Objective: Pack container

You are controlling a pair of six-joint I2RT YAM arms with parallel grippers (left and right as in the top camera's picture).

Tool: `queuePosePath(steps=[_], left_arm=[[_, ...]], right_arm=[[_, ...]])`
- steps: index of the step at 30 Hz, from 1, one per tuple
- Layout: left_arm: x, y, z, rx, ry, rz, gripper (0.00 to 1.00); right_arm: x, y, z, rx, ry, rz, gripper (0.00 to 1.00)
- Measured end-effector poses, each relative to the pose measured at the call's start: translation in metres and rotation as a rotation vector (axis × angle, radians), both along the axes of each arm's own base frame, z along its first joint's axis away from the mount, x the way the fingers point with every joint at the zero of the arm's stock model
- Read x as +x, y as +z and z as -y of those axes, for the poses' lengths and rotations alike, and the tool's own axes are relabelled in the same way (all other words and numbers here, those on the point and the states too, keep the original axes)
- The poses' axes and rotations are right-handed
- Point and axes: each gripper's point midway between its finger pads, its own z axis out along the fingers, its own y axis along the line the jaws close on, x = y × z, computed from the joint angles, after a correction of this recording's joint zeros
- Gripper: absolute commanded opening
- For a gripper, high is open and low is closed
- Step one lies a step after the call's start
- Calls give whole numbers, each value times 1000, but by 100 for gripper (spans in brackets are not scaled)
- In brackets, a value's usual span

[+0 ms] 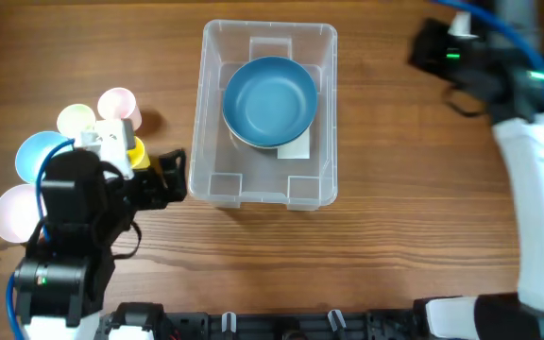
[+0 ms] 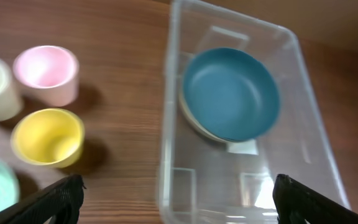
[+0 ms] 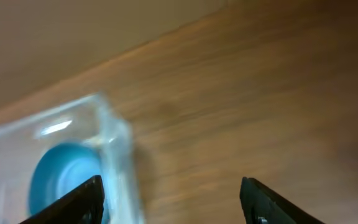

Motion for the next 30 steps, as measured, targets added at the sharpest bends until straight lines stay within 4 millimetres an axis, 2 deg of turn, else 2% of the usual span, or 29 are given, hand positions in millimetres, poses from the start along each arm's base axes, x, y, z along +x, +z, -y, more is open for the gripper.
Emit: queuePosePath(steps=[2,4,5,6,7,10,11,13,19,23,30], left_arm=[[11,-3,25,3,-85,-27,94],[24,-14,57,14,-181,-67,94],[30,-26,78,30,-236,-98,94],[33,-47,102,64,-297,-153,93],[32,-60,116,98,-330,-188,90],[28,-92,146,188,-402,-259,58],[25,-101,149,207,-411,-289,49],[19,-117,151,243,-421,-345,36],[-3,-136,132,317,-413,-482,35],[-14,-140,122,336,-387,-544,17],[-30,-144,116,330,-376,-623,16]], right_arm=[[-11,-5,31,22,-70,-39,70],[-15,-13,46,34,-102,-69,70],[-19,-20,57,44,-127,-94,70],[-21,-27,59,45,-125,-113,70],[-22,-30,59,47,-120,-120,70],[-22,-33,57,51,-107,-130,69],[-22,-33,57,51,-106,-130,69],[-22,-33,56,52,-101,-130,69],[-23,-33,56,53,-97,-135,69],[-23,-33,56,53,-97,-135,69],[-23,-34,55,53,-97,-138,69]])
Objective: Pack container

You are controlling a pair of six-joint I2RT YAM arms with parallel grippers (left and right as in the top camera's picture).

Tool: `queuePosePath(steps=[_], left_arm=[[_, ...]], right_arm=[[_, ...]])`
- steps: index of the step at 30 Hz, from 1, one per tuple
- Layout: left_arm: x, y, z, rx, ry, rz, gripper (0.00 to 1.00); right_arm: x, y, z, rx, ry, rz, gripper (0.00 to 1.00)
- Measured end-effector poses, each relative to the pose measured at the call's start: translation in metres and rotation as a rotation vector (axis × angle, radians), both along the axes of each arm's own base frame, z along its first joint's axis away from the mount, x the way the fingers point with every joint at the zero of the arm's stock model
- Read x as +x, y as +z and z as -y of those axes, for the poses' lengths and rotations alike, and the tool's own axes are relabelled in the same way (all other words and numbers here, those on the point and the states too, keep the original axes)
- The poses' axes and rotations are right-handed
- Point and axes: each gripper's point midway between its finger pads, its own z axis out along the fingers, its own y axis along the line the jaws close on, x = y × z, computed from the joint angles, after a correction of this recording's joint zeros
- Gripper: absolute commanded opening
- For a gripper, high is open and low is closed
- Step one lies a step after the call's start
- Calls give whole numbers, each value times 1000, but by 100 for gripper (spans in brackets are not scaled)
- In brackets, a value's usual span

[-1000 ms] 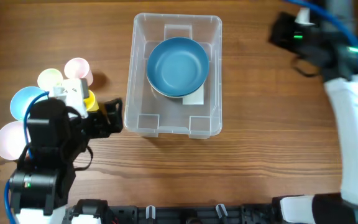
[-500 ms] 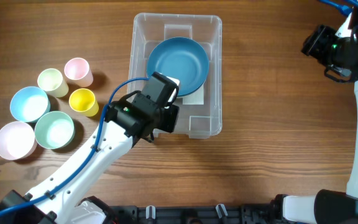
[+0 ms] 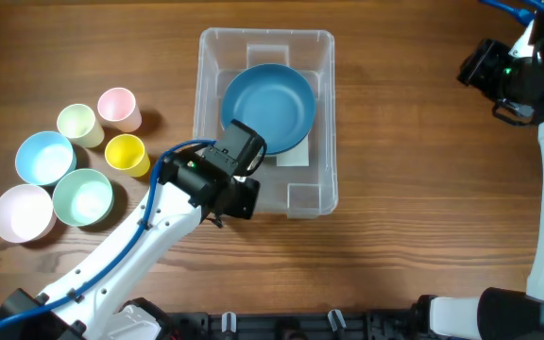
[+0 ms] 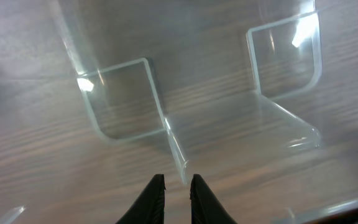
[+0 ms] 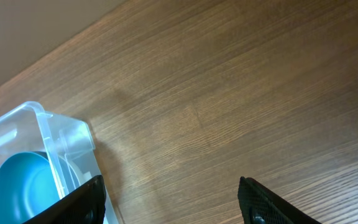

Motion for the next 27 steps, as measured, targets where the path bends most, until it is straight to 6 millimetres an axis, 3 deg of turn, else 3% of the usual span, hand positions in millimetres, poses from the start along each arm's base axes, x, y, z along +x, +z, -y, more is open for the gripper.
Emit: queuePosePath(steps=[13,14,15,16,17,18,22,24,25,27], left_arm=[[-28,-3,1,-28,-14,-131,18],[-29,-3,1,-26,-14,-135,35],[-29,-3,0,-24,-13,-138,64],[-29,-3,0,-24,-13,-138,76],[-29,-3,0,-26,-10,-137,94],[-26,-3,2,-34,-11,-125,100],[2,3,15,-80,-2,-3,100],[24,17,13,-55,16,100,100],[36,31,13,-40,22,150,100],[66,84,15,-46,46,302,100]], right_arm=[[-1,0,0,0,0,-3,69],[-1,0,0,0,0,-3,69],[-1,0,0,0,0,-3,69],[-1,0,0,0,0,-3,69],[-1,0,0,0,0,-3,69],[-1,0,0,0,0,-3,69],[-2,-1,0,1,0,-8,69],[-2,-1,0,1,0,-10,69],[-2,-1,0,2,0,-11,69],[-2,-2,0,1,0,-11,69]])
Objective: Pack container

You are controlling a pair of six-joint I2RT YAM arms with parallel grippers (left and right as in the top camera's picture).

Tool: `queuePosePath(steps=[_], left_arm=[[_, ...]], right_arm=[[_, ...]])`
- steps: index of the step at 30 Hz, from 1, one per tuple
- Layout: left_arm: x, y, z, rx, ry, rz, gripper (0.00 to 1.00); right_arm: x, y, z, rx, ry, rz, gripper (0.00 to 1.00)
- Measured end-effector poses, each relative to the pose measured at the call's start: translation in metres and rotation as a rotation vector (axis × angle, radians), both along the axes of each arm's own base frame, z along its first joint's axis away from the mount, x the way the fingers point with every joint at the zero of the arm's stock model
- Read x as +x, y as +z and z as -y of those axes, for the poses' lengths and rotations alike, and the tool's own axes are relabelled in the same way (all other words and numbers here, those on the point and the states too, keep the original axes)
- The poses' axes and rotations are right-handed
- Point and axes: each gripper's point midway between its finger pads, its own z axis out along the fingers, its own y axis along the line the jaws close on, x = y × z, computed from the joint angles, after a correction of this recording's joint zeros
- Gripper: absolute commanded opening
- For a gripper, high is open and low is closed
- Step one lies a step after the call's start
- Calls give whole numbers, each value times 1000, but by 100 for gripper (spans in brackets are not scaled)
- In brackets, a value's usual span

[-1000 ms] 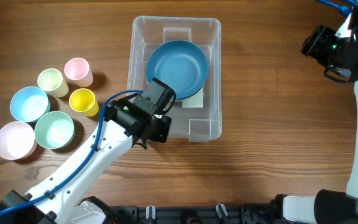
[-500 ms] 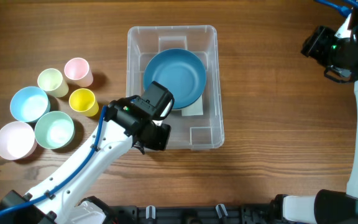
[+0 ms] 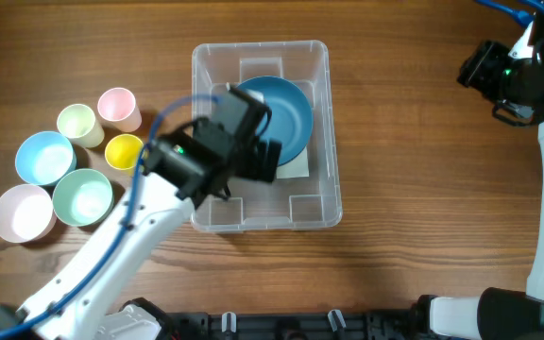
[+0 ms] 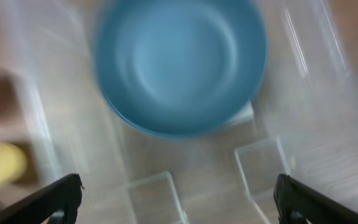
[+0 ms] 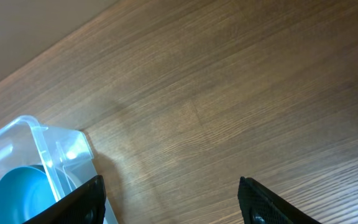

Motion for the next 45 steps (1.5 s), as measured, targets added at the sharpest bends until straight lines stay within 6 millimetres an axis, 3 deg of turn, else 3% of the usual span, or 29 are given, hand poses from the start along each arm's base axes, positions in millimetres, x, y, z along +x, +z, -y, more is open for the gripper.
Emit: queuePosePath(steps=[1,3,5,6,9,13,15,20,27,30,31,34,37,40,45], left_arm=[[13,34,-5,-6,31,75,100],[28,77,-22,-32,96,168,100],[44,111,-61,-51,226,250,100],[46,115,-86,-48,303,253,100],[42,98,-169,-10,575,165,100],[38,53,-216,-24,722,12,100],[37,19,-221,-28,741,-93,99],[47,-64,-207,-39,697,-335,99],[53,-125,-202,-21,688,-495,98],[52,-138,-202,-11,689,-533,89],[51,-141,-202,-8,686,-542,76],[52,-144,-202,-5,679,-548,50],[51,-144,-201,-6,673,-550,33],[51,-144,-201,-5,672,-550,20],[51,-144,-201,-5,671,-550,10]], right_arm=[[0,0,0,-1,2,-3,69],[-1,-1,0,-4,6,-4,69],[-1,-1,0,-6,9,-4,69],[-1,-1,0,-7,10,-4,69],[-1,-1,0,-10,15,-5,69],[-1,-1,0,-10,15,-5,69],[-1,-1,0,-10,15,-6,69],[-1,-1,0,-10,15,-6,69],[-1,-1,0,-10,15,-6,69],[-1,-1,0,-10,15,-6,69],[-1,-1,0,-10,15,-6,69],[-1,-1,0,-10,15,-6,69],[-1,-1,0,-10,15,-6,69],[-1,-1,0,-10,15,-6,69],[-1,-1,0,-10,15,-6,69]])
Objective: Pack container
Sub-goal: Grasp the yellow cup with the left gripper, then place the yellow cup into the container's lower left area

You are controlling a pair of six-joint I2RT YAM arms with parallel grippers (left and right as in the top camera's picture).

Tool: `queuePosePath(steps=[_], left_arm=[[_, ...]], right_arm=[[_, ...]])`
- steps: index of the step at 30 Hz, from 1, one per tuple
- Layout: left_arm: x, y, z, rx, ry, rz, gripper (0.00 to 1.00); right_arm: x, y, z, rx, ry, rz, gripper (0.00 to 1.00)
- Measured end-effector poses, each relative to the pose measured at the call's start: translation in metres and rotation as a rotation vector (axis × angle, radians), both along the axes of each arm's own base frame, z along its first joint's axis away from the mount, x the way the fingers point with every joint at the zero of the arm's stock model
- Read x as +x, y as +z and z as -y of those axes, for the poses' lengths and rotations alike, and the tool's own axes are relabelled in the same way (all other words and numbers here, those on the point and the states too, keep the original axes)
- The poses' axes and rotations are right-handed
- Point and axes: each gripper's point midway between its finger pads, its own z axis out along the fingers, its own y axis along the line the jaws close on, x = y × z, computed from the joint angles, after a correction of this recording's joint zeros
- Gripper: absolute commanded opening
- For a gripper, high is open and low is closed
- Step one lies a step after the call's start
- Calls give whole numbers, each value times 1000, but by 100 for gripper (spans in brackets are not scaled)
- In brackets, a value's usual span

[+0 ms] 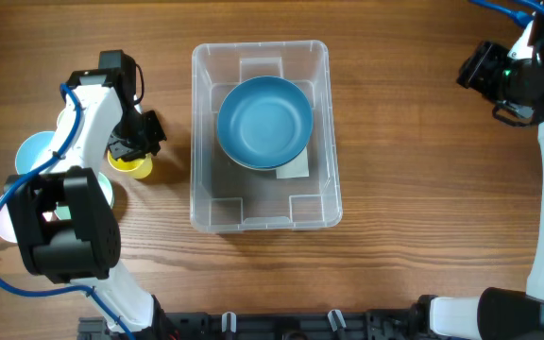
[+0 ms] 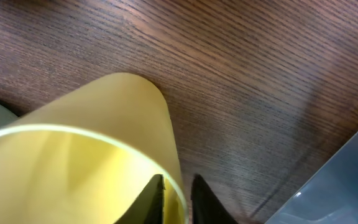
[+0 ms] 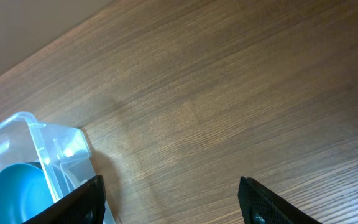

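Note:
A clear plastic container [image 1: 198, 113] stands mid-table with a blue bowl [image 1: 264, 123] inside it. To its left is a yellow cup [image 1: 136, 170]. My left gripper [image 1: 135, 151] is down on that cup. In the left wrist view the yellow cup [image 2: 73, 168] fills the left side, and the left gripper [image 2: 178, 200] is shut on its rim, one finger inside and one outside. My right gripper [image 1: 484, 71] hangs at the far right, and in the right wrist view it [image 3: 173, 208] stands open over bare wood.
Left of the cup, a light blue bowl [image 1: 25, 151] and a pink bowl peek out from under my left arm, which hides the other cups. A white card [image 1: 296, 168] lies under the blue bowl. The container corner is close to the cup's right.
My left gripper was open above the blue bowl in the container. Now it is left of the container, shut on the yellow cup's rim. The right arm and container have not moved.
First my left gripper was open by the cups on the left. Then it was shut on the container's near wall. After that the container sat slightly nearer the front edge, with the gripper open above the bowl. Now the gripper holds the yellow cup's rim.

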Motion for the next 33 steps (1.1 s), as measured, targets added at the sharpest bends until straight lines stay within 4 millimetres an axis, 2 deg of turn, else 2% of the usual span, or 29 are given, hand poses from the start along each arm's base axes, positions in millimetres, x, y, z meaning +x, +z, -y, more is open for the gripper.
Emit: queuePosePath(steps=[1,9,12,13,14,16,18,20,22,24,26,29,32,33], left_arm=[[0,0,0,0,0,0,4],[3,0,0,2,1,12,4],[1,16,3,4,-26,39,4],[0,28,7,7,-42,57,4],[1,51,14,10,-67,103,4],[10,111,37,11,-133,274,4],[8,179,68,-2,-217,476,4],[-10,233,110,-44,-340,634,4],[-34,256,154,-102,-480,701,4],[-52,251,197,-157,-617,679,4],[-60,232,231,-186,-713,615,4],[-74,177,279,-192,-844,441,4],[-88,134,285,-148,-886,269,4],[-91,127,282,-138,-886,235,4]], right_arm=[[0,0,0,0,0,0,69],[0,0,0,0,0,0,70],[0,0,1,-4,-3,1,70],[0,0,2,-5,-5,3,70],[0,0,3,-6,-10,3,70],[-1,0,9,-7,-24,2,70],[-2,0,15,-7,-41,2,70],[-2,0,17,-7,-45,2,70],[-2,0,17,-7,-45,1,70],[-3,0,16,-6,-45,-1,70],[-3,0,16,-6,-45,-3,70],[-5,-1,16,-5,-45,-11,70],[-5,-2,16,-4,-45,-12,70],[-5,-2,16,-5,-45,-12,70]])
